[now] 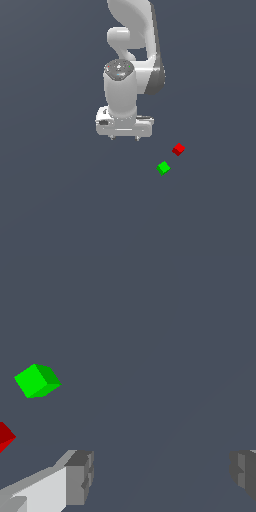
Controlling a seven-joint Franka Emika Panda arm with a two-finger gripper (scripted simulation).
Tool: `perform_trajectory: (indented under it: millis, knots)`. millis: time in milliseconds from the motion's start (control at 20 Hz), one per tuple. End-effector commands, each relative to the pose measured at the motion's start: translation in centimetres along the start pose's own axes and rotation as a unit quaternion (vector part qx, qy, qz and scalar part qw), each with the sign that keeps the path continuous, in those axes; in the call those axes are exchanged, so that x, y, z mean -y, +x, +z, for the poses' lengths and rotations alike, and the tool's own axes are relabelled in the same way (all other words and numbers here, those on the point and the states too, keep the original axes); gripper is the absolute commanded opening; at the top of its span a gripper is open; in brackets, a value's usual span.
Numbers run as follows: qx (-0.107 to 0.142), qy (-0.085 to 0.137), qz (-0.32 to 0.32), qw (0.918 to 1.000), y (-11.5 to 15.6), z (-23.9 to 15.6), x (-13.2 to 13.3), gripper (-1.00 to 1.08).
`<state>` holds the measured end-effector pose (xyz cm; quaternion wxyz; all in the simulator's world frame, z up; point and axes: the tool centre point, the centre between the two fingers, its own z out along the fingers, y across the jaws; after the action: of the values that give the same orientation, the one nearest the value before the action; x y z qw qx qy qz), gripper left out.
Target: Stack the red cube on top of the green cube.
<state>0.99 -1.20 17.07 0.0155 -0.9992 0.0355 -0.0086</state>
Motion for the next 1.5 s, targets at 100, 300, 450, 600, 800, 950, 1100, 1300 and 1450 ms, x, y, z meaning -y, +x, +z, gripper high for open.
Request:
perform_trajectory:
  millis: [100,300,450,600,800,950,1100,1300,1450]
  knots:
    - [0.000,0.000,0.001,1.0000,0.0,0.0,0.0,1.00]
    - [0.000,0.000,0.008,1.0000,-0.3,0.2,0.4,1.00]
    - [0.000,-0.001,0.017,0.9999,-0.7,0.5,1.0,1.00]
    - [0.000,-0.001,0.030,0.9995,-1.2,0.8,1.8,1.00]
    - [0.000,-0.002,0.053,0.9986,-2.1,1.4,3.2,1.00]
    - [0.000,-0.003,0.074,0.9972,-2.8,2.0,4.5,1.00]
    - [0.000,-0.005,0.098,0.9952,-3.5,2.6,6.0,1.00]
    - [0.000,-0.006,0.129,0.9917,-4.4,3.5,8.1,1.00]
    - [0.000,-0.007,0.152,0.9884,-4.9,4.1,9.7,1.00]
